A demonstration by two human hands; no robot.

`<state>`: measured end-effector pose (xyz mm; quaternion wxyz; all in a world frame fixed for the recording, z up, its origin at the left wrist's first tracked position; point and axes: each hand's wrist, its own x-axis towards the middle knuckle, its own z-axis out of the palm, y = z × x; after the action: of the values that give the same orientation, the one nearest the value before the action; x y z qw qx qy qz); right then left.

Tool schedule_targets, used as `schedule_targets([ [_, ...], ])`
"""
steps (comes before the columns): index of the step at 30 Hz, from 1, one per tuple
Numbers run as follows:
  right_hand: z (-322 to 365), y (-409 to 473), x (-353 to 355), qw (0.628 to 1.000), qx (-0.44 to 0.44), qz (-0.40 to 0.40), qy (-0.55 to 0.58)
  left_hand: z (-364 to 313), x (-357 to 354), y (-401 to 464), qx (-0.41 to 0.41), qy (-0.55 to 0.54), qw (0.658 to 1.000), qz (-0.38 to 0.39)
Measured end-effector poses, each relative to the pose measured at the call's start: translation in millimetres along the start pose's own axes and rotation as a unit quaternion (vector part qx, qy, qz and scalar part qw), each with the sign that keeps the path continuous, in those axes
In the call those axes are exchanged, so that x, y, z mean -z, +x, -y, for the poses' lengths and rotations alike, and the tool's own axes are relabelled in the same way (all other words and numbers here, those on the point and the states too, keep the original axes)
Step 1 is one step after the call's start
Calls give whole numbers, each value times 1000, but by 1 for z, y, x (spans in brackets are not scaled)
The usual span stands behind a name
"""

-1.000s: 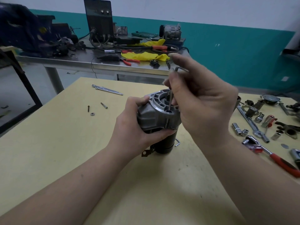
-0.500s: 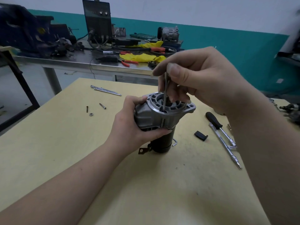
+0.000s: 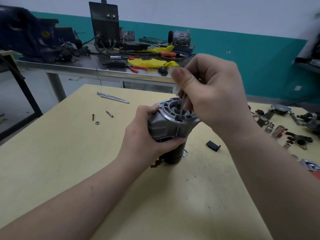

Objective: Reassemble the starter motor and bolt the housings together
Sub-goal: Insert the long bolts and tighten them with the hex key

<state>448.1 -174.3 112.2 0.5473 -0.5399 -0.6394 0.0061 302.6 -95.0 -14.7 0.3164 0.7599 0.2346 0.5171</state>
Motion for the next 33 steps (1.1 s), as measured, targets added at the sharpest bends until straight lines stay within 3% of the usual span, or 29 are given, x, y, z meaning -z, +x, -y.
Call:
schedule_targets([
  [4,3,7,9,996,22,86,2,4,6,2,5,-16,1000,8],
  [10,16,34,9,958,148,168,-179,8,10,8,-7,-23,1000,19],
  [14,17,32,3,947,150,143,-244,9,8,6,-8,-35,999,11],
  [26,29,16,3,935,44,56,-347,6,-4,-1,-6,-20,1000,-15],
  [30,29,18,4,961,90,118,-233,15,8,5,3,-58,998,9],
  [31,29,20,3,979,98,99,-152,18,13,9,4,-69,997,23],
  [33,30,30,7,990,87,-28,105,21,25,16,7,-89,994,58],
])
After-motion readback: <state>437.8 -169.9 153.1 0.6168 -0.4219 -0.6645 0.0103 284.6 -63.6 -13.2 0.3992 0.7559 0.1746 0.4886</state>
